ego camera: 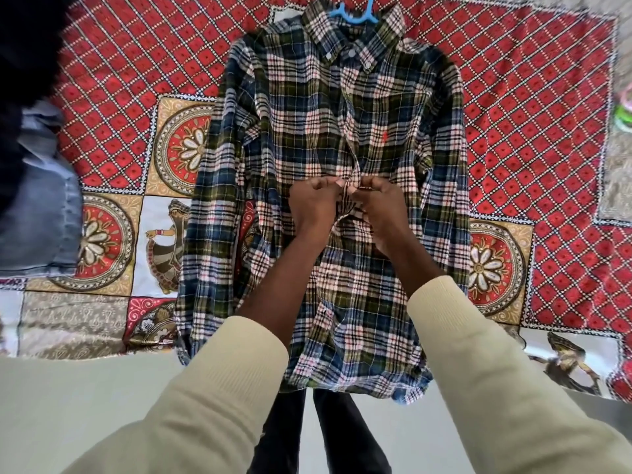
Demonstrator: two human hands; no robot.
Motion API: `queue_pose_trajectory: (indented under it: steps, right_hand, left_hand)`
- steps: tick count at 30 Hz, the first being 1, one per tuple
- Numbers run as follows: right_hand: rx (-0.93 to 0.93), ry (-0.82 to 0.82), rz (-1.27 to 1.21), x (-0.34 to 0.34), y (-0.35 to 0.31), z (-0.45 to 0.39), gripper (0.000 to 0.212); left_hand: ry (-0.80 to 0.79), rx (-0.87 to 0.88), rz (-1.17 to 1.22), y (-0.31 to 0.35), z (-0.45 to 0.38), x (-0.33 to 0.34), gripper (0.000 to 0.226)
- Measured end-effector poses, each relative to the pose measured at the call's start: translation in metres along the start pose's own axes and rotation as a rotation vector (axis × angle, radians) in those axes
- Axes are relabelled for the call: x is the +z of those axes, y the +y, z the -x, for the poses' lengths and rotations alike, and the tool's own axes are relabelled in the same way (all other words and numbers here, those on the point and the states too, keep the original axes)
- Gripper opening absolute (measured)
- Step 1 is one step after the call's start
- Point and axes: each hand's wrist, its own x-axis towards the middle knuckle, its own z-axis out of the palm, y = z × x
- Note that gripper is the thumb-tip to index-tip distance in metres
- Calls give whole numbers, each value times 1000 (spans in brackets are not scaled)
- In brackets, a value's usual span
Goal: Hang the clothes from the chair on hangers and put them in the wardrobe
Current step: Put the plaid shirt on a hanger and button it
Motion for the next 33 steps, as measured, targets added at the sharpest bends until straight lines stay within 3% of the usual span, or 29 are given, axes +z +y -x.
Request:
queue_pose_trajectory:
  steps: [6, 13, 23, 30, 33]
  right_hand:
    - [8, 44, 30, 5, 3, -1, 24]
    - [-110, 20, 55, 7, 2, 0, 13]
    - [-23, 58, -97, 1, 7, -4, 12]
    - [-254, 98, 144, 9, 11, -8, 14]
    - [-213, 51, 77, 12, 11, -9, 15]
  left_hand:
    - [-39, -62, 14, 0, 1, -2, 16]
    - [-45, -20, -66, 3, -1, 0, 17]
    - [33, -121, 59, 4, -4, 0, 20]
    - [-25, -101, 82, 5, 0, 2, 15]
    - [-38, -97, 91, 5, -1, 4, 16]
